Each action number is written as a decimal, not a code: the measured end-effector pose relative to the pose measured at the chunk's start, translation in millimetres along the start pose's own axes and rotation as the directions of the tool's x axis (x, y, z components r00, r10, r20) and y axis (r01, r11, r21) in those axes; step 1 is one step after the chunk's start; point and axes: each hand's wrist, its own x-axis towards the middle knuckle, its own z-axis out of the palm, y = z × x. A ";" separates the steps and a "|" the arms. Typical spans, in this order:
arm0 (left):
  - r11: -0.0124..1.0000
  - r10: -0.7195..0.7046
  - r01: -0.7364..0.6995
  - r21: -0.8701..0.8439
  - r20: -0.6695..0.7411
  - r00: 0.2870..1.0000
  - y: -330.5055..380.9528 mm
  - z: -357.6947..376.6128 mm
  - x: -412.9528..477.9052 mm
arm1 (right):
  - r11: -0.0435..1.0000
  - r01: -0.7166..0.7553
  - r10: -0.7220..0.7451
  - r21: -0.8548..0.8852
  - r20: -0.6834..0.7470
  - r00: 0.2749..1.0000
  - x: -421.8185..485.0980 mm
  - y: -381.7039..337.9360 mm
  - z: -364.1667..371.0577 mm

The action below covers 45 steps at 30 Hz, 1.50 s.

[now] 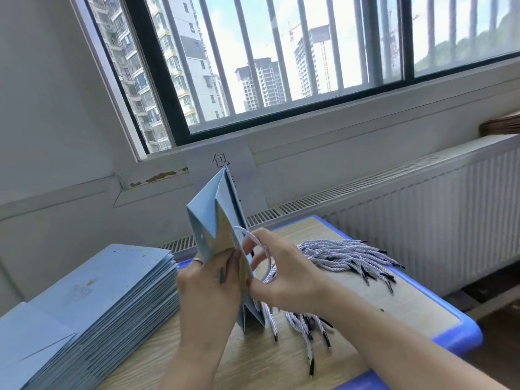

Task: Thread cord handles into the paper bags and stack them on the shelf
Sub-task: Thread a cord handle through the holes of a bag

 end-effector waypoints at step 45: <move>0.981 -0.164 0.168 -0.095 0.047 0.985 2.9 -20.0 -6.1 | 0.733 0.129 -0.207 -0.668 -0.038 0.978 -10.1 -1.0 11.2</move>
